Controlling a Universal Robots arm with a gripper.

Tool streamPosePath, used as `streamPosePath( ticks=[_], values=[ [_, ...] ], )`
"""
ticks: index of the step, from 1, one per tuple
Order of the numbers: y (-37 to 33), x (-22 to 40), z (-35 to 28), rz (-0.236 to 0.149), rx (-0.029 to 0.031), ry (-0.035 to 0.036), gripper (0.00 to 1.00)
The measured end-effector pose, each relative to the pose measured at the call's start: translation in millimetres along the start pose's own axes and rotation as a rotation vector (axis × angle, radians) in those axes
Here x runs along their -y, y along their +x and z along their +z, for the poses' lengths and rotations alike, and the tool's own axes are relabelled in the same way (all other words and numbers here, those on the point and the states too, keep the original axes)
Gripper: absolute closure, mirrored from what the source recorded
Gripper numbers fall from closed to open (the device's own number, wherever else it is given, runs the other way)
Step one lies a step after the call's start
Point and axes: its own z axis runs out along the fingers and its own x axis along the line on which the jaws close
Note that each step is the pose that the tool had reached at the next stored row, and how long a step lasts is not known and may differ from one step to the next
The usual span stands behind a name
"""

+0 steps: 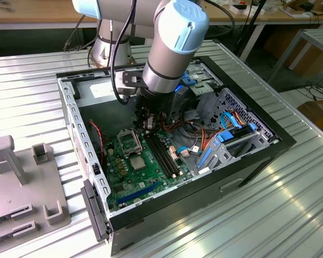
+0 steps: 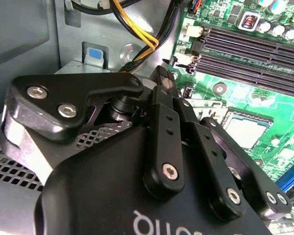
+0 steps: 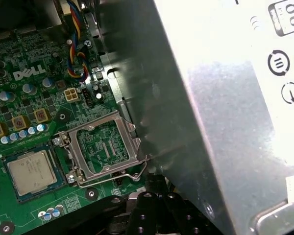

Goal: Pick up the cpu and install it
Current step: 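Close the cpu cover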

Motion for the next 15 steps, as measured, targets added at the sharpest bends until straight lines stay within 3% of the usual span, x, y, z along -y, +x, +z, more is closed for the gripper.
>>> streamPosePath(
  ticks=[3,9,15],
  values=[
    [0.4,0.2,0.6,0.006,0.0007,0.0007,0.89],
    [1.3,0.4,1.5,0.058,0.0049,0.0078,0.89],
    [4.7,1.8,3.2,0.061,0.0054,0.0082,0.89]
  ],
)
